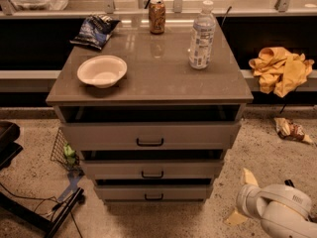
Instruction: Open bottom drawer
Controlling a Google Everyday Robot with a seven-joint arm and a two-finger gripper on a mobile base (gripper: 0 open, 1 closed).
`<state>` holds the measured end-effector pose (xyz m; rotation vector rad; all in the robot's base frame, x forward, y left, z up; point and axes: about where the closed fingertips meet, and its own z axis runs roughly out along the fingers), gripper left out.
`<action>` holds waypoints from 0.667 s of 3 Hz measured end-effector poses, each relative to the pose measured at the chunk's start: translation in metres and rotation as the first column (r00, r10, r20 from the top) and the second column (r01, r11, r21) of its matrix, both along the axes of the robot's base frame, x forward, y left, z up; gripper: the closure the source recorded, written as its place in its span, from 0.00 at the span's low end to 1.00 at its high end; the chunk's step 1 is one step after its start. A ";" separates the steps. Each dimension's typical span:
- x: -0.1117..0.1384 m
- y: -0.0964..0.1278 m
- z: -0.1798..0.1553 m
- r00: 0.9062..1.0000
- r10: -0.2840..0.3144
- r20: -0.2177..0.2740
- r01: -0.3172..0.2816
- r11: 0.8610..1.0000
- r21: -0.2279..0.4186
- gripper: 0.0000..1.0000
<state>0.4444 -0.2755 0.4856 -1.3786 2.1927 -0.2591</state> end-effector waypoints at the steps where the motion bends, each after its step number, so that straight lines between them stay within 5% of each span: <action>1: 0.009 0.010 -0.053 0.997 0.063 0.033 -0.063 0.998 -0.005 0.00; 2: 0.012 0.020 -0.084 0.987 0.152 0.055 -0.147 0.985 -0.087 0.00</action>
Offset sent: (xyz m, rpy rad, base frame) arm 0.0205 0.0314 -0.1176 -0.2165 -0.1254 0.2846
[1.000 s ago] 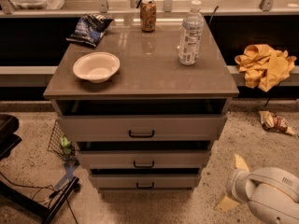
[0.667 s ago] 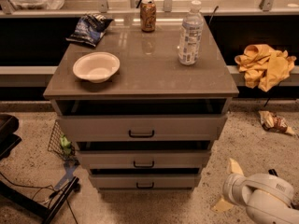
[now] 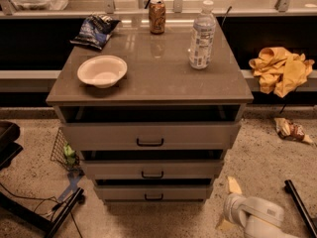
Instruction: Open bottom drawer
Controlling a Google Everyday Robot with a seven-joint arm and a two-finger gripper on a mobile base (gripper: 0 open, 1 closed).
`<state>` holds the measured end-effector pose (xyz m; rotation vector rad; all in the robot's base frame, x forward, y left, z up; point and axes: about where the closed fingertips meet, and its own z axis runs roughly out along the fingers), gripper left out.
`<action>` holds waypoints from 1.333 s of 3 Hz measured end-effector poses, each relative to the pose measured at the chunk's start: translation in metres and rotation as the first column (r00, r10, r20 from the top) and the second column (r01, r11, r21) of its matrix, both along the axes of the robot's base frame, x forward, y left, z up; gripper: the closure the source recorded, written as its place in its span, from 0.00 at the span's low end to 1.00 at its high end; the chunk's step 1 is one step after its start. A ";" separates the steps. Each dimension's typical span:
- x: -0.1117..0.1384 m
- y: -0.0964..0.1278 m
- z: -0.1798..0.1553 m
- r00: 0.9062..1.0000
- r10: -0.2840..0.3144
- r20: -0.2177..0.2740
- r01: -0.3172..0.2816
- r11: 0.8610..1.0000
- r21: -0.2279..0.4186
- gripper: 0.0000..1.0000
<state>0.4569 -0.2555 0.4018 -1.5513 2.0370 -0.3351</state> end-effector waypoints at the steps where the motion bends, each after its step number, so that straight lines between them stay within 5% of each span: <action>1: 0.005 -0.001 0.000 0.999 0.042 0.028 -0.041 0.998 -0.040 0.00; 3: 0.004 0.009 -0.023 0.998 0.062 0.002 -0.062 0.996 -0.061 0.00; 4: 0.006 0.033 -0.078 0.993 0.106 -0.054 -0.113 0.984 -0.134 0.00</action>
Offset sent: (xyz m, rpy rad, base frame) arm 0.0044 -0.0008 -0.0006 -0.0388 -0.0279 0.0411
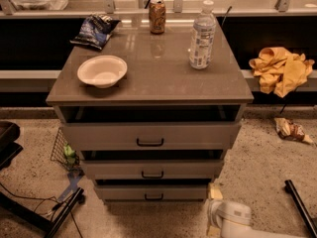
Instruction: Open bottom drawer
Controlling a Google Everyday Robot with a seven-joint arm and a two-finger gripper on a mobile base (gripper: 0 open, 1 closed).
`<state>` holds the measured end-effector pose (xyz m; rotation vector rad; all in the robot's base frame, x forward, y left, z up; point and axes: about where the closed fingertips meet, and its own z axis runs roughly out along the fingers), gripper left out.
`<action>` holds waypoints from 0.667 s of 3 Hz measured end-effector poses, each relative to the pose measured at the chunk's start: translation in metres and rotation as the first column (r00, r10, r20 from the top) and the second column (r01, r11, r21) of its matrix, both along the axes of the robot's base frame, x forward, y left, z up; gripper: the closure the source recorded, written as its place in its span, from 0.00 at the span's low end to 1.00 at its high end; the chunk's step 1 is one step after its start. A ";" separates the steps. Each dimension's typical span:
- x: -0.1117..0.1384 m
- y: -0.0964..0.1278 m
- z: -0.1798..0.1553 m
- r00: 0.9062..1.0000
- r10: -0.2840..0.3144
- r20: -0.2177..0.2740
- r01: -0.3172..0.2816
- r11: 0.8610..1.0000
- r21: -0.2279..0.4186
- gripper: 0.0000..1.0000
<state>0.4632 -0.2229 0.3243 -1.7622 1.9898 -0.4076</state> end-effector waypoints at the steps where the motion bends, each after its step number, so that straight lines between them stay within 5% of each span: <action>1: 0.008 0.011 -0.042 0.999 0.022 -0.045 -0.025 0.998 -0.066 0.00; 2: 0.024 0.021 -0.062 0.996 0.050 -0.069 -0.057 0.993 -0.105 0.00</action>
Offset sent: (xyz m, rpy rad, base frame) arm 0.0453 0.0350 -0.0832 -0.1592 0.0896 0.0940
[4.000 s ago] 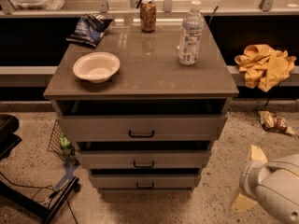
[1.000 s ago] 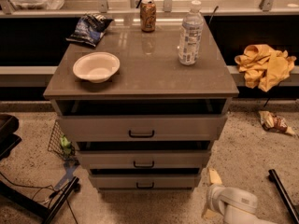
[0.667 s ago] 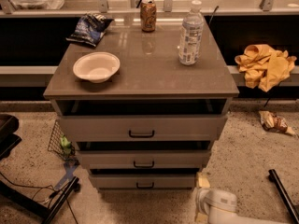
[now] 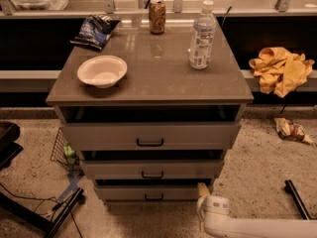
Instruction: Open bottom drawer
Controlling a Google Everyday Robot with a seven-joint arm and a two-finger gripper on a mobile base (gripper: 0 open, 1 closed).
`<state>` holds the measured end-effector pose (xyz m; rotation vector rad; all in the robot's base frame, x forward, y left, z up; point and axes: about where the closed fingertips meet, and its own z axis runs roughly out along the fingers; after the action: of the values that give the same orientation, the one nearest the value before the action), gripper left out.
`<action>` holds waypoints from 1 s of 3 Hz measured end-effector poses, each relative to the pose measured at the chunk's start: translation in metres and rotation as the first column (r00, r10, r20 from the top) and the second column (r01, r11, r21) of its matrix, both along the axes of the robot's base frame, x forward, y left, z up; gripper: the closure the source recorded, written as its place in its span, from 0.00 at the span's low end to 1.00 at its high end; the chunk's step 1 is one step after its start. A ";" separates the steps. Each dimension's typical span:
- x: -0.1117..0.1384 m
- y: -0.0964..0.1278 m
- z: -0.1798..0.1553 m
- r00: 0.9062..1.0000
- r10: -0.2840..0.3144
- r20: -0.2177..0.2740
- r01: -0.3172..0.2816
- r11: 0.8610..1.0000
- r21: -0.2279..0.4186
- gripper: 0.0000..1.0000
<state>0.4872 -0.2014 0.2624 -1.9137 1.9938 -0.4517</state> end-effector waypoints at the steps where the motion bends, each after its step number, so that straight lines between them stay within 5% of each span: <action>1: 0.026 0.022 -0.030 0.999 0.025 -0.037 -0.024 1.000 0.019 0.00; 3: 0.033 0.028 -0.045 0.997 0.025 -0.070 -0.024 0.999 0.024 0.00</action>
Offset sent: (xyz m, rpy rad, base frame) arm 0.0397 0.0351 -0.0451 0.0445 0.0571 0.0369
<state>0.5201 -0.1731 0.2170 -1.9632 2.0075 -0.3574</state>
